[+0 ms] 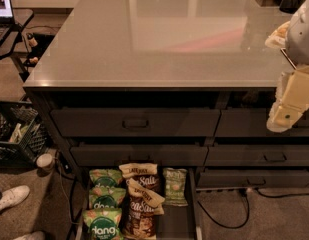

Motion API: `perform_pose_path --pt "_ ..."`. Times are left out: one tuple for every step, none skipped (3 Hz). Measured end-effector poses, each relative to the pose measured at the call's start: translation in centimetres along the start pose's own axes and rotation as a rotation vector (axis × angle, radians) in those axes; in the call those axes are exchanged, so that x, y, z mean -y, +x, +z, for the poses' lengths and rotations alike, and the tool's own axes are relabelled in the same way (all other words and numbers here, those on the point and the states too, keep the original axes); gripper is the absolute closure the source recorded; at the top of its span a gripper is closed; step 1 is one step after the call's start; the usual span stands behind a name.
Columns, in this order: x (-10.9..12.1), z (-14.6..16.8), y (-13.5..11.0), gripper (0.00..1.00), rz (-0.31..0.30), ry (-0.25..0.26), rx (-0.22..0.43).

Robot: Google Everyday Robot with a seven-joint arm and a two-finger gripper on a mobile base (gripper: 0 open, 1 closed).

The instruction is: Pick green jalapeno chip bag from bottom drawer and place on counter

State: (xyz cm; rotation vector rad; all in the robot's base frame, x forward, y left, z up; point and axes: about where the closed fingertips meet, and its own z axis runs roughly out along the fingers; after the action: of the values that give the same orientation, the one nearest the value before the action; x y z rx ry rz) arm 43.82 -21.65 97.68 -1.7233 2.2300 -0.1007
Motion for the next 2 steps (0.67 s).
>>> perform_pose_path --pt "0.0 0.0 0.0 0.00 0.000 0.000 0.000" --pt "-2.2 2.4 0.3 0.00 0.012 -0.042 -0.009"
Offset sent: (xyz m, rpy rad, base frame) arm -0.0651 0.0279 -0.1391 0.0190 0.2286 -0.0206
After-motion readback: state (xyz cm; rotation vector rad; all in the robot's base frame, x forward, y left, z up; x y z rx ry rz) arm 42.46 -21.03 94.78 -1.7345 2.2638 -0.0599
